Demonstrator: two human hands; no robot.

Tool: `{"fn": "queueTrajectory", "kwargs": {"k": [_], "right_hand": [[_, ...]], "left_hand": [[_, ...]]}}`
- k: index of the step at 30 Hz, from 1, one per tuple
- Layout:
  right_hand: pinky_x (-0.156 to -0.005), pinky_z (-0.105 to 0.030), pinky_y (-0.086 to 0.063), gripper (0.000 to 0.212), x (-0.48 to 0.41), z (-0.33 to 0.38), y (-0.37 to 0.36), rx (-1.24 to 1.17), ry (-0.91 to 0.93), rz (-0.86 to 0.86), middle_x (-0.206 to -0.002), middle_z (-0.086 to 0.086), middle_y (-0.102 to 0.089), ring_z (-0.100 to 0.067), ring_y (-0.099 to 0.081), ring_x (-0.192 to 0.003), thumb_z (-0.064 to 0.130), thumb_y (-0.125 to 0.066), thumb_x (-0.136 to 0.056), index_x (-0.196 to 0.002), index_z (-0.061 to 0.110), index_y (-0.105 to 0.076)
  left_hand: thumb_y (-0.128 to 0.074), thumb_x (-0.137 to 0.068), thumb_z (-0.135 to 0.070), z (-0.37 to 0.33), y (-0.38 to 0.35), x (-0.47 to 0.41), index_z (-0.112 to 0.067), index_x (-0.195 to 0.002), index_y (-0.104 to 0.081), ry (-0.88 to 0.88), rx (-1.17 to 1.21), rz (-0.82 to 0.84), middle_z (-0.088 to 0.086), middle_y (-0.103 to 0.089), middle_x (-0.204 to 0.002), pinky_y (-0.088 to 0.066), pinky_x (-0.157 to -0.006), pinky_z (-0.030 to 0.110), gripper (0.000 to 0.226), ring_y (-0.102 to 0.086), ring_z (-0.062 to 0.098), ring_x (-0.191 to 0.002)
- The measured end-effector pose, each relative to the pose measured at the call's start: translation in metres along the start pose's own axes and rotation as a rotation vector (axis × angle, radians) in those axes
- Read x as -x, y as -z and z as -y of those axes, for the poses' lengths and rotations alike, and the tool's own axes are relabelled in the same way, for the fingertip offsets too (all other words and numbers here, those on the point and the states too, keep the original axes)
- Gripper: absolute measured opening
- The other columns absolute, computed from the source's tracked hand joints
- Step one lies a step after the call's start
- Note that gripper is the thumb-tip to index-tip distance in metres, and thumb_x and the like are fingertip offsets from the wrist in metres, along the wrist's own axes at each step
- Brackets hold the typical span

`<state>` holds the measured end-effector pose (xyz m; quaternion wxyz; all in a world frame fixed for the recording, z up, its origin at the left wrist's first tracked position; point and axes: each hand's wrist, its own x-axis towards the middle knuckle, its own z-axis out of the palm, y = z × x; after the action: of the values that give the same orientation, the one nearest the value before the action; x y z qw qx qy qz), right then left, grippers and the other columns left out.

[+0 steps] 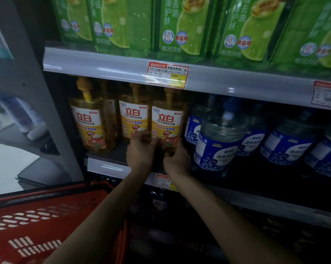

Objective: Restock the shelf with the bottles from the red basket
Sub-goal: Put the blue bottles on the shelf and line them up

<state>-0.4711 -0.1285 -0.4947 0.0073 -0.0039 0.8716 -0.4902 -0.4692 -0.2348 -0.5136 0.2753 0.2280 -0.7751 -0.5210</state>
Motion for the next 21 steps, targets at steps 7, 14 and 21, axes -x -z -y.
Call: {"fn": "queueTrajectory", "kwargs": {"k": [7, 14, 21], "right_hand": [[-0.109, -0.046, -0.044, 0.096, 0.010, 0.003, -0.002, 0.024, 0.154, -0.038, -0.157, 0.001, -0.039, -0.025, -0.042, -0.143, 0.002, -0.059, -0.092, -0.160, 0.041, -0.003], [-0.113, -0.051, -0.043, 0.108, 0.013, -0.005, 0.002, 0.103, 0.249, 0.020, -0.166, 0.003, -0.024, -0.025, -0.034, -0.148, 0.001, -0.060, -0.090, -0.158, 0.046, 0.011], [-0.112, -0.049, -0.044, 0.098, 0.015, -0.001, 0.006, 0.130, 0.237, 0.020, -0.163, 0.000, -0.031, -0.026, -0.038, -0.146, 0.006, -0.060, -0.094, -0.160, 0.042, 0.002]], "left_hand": [[-0.063, -0.102, -0.028, 0.005, 0.012, 0.011, -0.034, -0.135, -0.057, -0.160, -0.004, 0.133, -0.008, -0.069, -0.128, -0.057, -0.099, 0.044, 0.034, -0.065, 0.007, -0.117], [-0.056, -0.098, -0.033, 0.014, 0.028, 0.009, -0.046, -0.157, -0.029, -0.333, -0.170, 0.336, -0.012, -0.045, -0.159, -0.049, -0.110, 0.052, 0.066, -0.047, 0.014, -0.143], [-0.062, -0.099, -0.020, 0.008, 0.037, 0.015, -0.041, -0.160, -0.025, -0.302, -0.278, 0.394, -0.006, -0.044, -0.160, -0.047, -0.112, 0.047, 0.075, -0.045, 0.018, -0.144]]}}
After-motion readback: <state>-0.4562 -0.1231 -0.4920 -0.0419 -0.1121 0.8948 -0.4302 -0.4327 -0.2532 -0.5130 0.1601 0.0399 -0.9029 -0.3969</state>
